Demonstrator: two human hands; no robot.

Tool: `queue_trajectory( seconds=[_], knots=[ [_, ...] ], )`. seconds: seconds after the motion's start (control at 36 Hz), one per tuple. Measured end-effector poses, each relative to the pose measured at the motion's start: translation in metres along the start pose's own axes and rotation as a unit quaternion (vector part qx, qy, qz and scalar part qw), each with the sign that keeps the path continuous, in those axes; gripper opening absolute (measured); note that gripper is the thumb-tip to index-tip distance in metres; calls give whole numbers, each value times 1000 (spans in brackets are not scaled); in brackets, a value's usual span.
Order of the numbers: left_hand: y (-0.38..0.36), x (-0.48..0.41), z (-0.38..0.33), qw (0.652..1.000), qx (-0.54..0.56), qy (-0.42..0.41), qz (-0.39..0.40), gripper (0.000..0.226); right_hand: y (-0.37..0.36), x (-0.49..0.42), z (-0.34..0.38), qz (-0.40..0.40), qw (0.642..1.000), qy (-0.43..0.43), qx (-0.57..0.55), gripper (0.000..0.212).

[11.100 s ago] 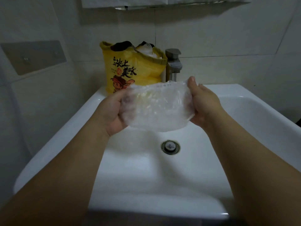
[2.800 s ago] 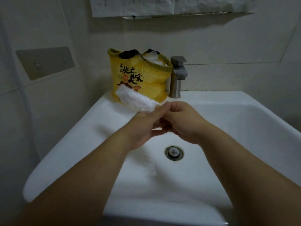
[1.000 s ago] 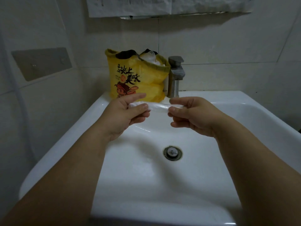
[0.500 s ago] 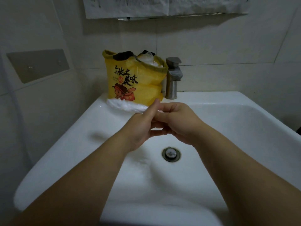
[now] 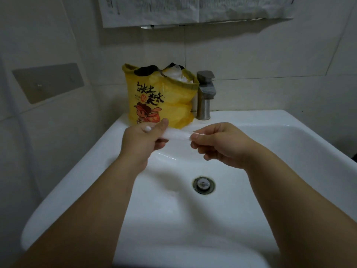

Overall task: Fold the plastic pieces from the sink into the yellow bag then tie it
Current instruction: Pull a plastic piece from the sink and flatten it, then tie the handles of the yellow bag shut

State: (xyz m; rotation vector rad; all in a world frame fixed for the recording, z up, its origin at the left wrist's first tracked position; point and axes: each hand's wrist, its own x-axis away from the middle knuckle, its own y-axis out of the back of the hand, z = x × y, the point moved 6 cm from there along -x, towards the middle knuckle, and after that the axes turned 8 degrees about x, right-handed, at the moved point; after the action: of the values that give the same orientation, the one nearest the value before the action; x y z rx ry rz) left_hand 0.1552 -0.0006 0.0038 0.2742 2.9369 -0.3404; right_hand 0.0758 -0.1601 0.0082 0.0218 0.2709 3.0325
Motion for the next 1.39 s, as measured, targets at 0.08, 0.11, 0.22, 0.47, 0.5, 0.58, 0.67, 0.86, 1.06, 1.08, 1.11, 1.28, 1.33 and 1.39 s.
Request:
queue_trajectory(
  seconds=[0.08, 0.11, 0.22, 0.47, 0.5, 0.58, 0.67, 0.86, 1.06, 1.08, 1.11, 1.28, 1.33, 1.39],
  knots=[
    [6, -1, -2, 999, -46, -9, 18, 7, 13, 1, 0, -28, 999, 0, 19, 9],
    [5, 0, -2, 998, -44, -3, 34, 4, 16, 1, 0, -34, 999, 0, 20, 10],
    [-1, 1, -1, 996, -18, 20, 86, 15, 24, 1, 2, -47, 999, 5, 17, 12],
    [-7, -6, -14, 993, -86, -48, 72, 24, 31, -6, 1, -99, 994, 28, 29, 12],
    [-7, -8, -17, 992, -92, -59, 63, 25, 29, -7, 1, -105, 994, 31, 11, 12],
    [-10, -17, -27, 989, -109, -83, 52, 25, 25, -10, 7, -123, 991, 42, -21, 8],
    [-13, -29, -36, 981, -163, -85, 58, 18, 29, -16, 19, -161, 985, 51, -18, 11],
    [-33, -61, -84, 847, -477, -219, 79, 61, 60, -37, 66, -257, 958, 104, 73, 16],
    [-44, -92, -91, 756, -624, -183, 67, 63, 79, -72, 95, -323, 922, 136, 166, 36],
    [-44, -94, -94, 753, -626, -195, 58, 62, 79, -77, 98, -320, 919, 140, 182, 36],
    [-41, -101, -98, 749, -629, -202, 50, 60, 76, -88, 104, -313, 917, 145, 198, 34],
    [-37, -116, -114, 804, -535, -259, 32, 71, 56, -133, 127, -254, 903, 149, 313, 27],
    [-36, -125, -109, 837, -494, -223, 80, 77, 44, -150, 127, -197, 889, 123, 394, 26],
    [-37, -133, -102, 830, -511, -182, 131, 63, 28, -166, 125, -128, 864, 94, 479, 25]
  ],
)
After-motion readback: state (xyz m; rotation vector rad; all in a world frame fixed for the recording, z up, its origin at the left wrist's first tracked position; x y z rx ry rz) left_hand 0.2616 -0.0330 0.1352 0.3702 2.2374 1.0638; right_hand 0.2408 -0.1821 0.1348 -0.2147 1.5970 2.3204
